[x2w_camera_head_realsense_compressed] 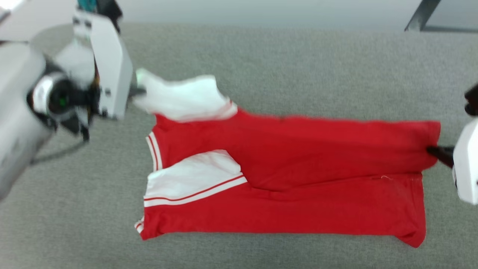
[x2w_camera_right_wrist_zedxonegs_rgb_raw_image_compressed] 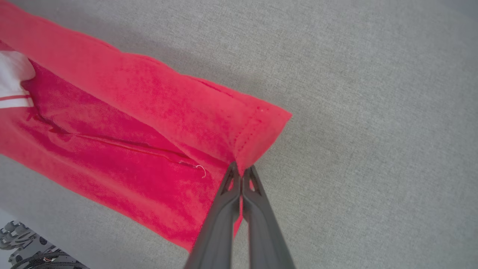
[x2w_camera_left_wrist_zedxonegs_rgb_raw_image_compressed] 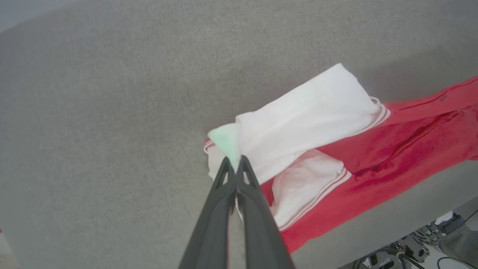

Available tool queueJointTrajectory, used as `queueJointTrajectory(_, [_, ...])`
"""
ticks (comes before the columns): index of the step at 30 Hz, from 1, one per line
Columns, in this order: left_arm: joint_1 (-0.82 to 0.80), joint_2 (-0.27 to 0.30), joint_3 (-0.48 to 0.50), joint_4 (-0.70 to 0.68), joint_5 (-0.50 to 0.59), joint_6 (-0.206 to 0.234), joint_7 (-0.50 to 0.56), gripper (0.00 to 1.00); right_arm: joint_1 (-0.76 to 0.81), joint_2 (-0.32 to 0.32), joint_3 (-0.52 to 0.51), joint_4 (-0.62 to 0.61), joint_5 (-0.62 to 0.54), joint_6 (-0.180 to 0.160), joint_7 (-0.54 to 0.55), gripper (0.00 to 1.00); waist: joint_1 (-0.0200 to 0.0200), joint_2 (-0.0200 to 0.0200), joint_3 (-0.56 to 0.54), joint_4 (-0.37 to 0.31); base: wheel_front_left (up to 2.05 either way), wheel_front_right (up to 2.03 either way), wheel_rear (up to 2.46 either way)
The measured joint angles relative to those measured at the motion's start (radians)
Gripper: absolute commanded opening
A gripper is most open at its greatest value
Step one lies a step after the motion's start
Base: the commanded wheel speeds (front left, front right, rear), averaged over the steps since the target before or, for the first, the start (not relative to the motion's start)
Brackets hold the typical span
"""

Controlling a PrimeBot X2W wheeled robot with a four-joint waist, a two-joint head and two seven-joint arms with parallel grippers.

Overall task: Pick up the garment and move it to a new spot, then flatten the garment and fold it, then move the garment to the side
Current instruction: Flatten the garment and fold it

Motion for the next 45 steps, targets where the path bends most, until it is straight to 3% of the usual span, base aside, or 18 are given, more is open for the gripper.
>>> queueJointTrajectory(5, [0.121,0.112,-0.018,-0.27,-0.067,0.148,0.065,0.0,0.094,0.004,-0.047,-0.052,0.014,0.0,0.03,0.0,0.0,0.0,-0.044,0.019,0.0,0.0,0.0])
queueJointTrajectory(8, [0.175,0.16,-0.033,-0.398,-0.079,0.214,0.077,0.0,0.131,0.01,-0.06,-0.073,0.014,0.0,0.045,0.0,0.0,0.0,-0.055,0.028,0.0,0.0,0.0])
queueJointTrajectory(12, [0.236,0.17,-0.054,-0.477,-0.094,0.259,0.069,0.0,0.157,0.023,-0.061,-0.078,0.008,0.0,0.051,0.0,0.0,0.0,-0.056,0.027,0.0,0.0,0.0])
queueJointTrajectory(17, [0.283,0.158,-0.08,-0.466,-0.093,0.278,0.056,0.0,0.162,0.037,-0.033,-0.067,0.005,0.0,0.045,0.0,0.0,0.0001,-0.053,0.017,0.0,0.0,0.0])
queueJointTrajectory(18, [0.289,0.151,-0.082,-0.461,-0.093,0.278,0.051,0.24,0.162,0.04,-0.026,-0.062,0.005,0.0,0.045,0.0,0.0,0.0,-0.052,0.014,0.0,0.0,0.0])
queueJointTrajectory(20, [0.297,0.138,-0.079,-0.445,-0.102,0.278,0.043,0.47,0.162,0.044,-0.018,-0.053,0.005,0.0,0.045,0.0,0.0,0.0,-0.048,0.01,0.0,0.0,0.0])
queueJointTrajectory(21, [0.299,0.136,-0.08,-0.438,-0.102,0.278,0.041,0.99,0.162,0.045,-0.016,-0.048,0.005,0.0,0.045,0.0,0.0,0.0001,-0.047,0.009,0.0,0.0,0.0])
queueJointTrajectory(29, [0.299,0.141,-0.082,-0.427,-0.107,0.3,0.063,1.0,0.177,0.035,0.008,-0.024,0.016,0.0,0.053,0.0,0.0,0.0001,-0.063,0.011,0.0,0.0,0.0])
queueJointTrajectory(30, [0.299,0.144,-0.084,-0.432,-0.104,0.3,0.067,1.0,0.18,0.033,0.012,-0.025,0.016,0.0,0.049,0.07,0.0,0.0,-0.067,0.012,0.0,0.0,0.0])
queueJointTrajectory(31, [0.299,0.146,-0.084,-0.434,-0.101,0.3,0.061,1.0,0.18,0.03,0.015,-0.027,0.016,0.0,0.04,0.43,0.0,0.0001,-0.071,0.013,0.0,0.0,0.0])
queueJointTrajectory(32, [0.299,0.148,-0.081,-0.435,-0.101,0.3,0.055,1.0,0.18,0.025,0.018,-0.03,0.015,0.0,0.03,1.0,0.0,0.0,-0.076,0.014,0.0,0.0,0.0])
queueJointTrajectory(38, [0.328,0.162,-0.078,-0.439,-0.082,0.297,-0.008,1.0,0.198,0.027,0.017,-0.042,0.015,0.0,-0.002,1.0,0.0,0.0,-0.118,0.02,0.0,0.0,0.0])
queueJointTrajectory(45, [0.397,0.184,-0.054,-0.461,-0.046,0.291,-0.166,1.0,0.258,0.04,-0.011,-0.1,0.022,0.0,-0.07,1.0,0.0,0.0001,-0.183,0.023,0.0,0.0,0.0])
